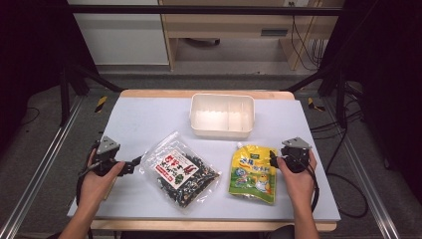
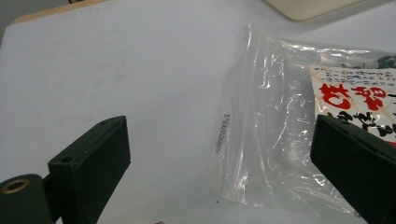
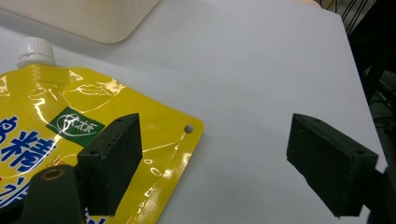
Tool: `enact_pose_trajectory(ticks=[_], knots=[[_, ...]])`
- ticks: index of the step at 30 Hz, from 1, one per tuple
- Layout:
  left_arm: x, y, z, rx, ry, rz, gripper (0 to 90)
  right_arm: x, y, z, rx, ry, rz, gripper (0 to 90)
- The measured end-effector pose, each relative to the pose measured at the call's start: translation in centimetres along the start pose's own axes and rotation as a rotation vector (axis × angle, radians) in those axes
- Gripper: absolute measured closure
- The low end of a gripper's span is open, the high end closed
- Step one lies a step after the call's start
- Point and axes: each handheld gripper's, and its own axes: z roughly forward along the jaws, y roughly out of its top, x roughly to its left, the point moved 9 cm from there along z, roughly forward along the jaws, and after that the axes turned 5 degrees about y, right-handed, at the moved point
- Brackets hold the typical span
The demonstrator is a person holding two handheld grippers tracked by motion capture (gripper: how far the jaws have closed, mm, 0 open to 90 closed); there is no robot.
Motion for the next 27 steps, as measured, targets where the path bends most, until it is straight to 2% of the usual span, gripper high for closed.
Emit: enact_pose_trajectory(ticks=[3, 4, 5, 6, 9, 18, 19, 22, 27], knots=[[-0.1, 0.0, 0.0, 0.003, -0.016, -0.010, 5.3, 0.0, -0.1, 0.0, 0.012, -0.002, 0.014, 18.0], [-0.1, -0.1, 0.0, 0.007, -0.016, -0.010, 5.8, -0.2, -0.1, 0.1, 0.008, -0.006, -0.008, 17.9], [-0.1, -0.1, 0.0, 0.007, -0.016, -0.010, 6.6, -0.2, -0.1, 0.1, 0.008, -0.006, -0.008, 17.9], [-0.3, -0.2, 0.0, 0.017, -0.032, -0.011, 8.4, -0.1, -0.2, 0.1, 0.014, -0.004, 0.006, 17.8], [-0.3, -0.3, 0.0, 0.022, -0.033, -0.008, 12.2, 0.0, -0.3, 0.2, 0.025, -0.002, 0.011, 17.6], [-0.4, -0.3, 0.1, 0.027, -0.036, -0.033, 26.0, -0.1, -0.4, 0.3, 0.034, -0.005, 0.000, 17.5], [-0.4, -0.5, 0.1, 0.037, -0.041, -0.037, 31.3, 0.0, -0.4, 0.4, 0.037, -0.002, 0.010, 17.6], [-0.4, -0.9, 0.3, 0.065, -0.034, -0.049, 37.7, 0.0, -0.5, 0.4, 0.041, -0.002, 0.000, 17.6], [-0.3, -1.4, 0.7, 0.105, -0.017, -0.041, 45.5, 0.2, -0.6, 0.5, 0.050, 0.004, 0.007, 17.6]])
